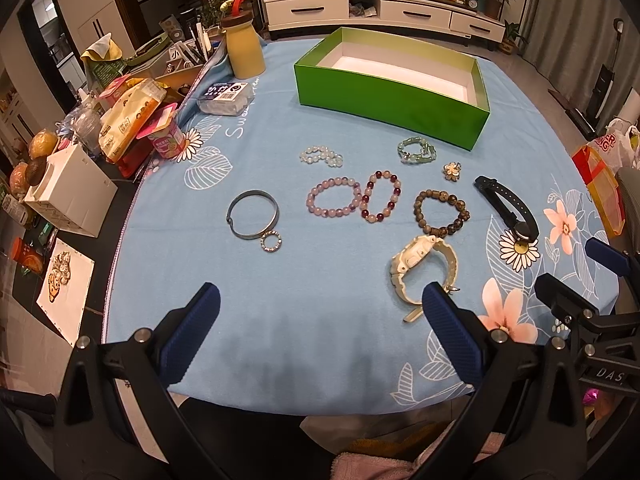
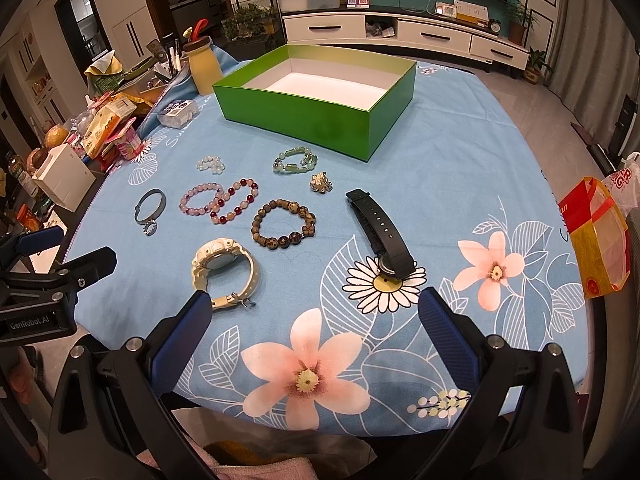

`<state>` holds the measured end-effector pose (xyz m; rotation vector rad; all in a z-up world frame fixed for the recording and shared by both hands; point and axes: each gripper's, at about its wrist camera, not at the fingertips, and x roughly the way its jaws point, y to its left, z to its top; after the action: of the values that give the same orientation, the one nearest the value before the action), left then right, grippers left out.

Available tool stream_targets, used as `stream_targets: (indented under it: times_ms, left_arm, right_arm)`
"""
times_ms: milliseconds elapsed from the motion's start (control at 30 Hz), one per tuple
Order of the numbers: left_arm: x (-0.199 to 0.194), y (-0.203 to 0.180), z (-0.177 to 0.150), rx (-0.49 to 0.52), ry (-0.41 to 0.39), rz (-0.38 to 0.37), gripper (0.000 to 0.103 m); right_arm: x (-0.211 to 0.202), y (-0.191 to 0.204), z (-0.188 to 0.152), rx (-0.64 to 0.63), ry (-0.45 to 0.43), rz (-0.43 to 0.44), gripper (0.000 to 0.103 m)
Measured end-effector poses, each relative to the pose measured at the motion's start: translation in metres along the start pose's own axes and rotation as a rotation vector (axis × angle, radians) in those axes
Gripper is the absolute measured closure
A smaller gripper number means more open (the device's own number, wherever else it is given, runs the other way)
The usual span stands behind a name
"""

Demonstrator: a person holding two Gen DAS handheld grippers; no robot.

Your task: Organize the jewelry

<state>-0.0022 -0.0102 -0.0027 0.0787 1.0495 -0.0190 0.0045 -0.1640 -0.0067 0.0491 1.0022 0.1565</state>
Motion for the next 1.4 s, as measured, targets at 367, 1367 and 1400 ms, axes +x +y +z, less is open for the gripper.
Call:
stream_targets:
  times_ms: [367, 1367, 1400]
  left_arm:
    - [0.009, 0.019, -0.002, -0.099, -0.032, -0.155, 0.002]
    - [0.085, 0.042, -0.004, -0.093, -0.111, -0.143, 0.007]
    - [0.086, 0.040, -0.001, -0.086, -0.117, -0.143, 0.009]
  right_arm:
    - [-0.010, -0.018, 0.002, 0.051, -0.070, 0.020, 0.001]
    - [0.074, -0.027, 0.000, 0.132, -0.025, 0.197, 0.030]
    - [0.077, -0.026, 0.001, 0.128, -0.023, 0.198, 0.034]
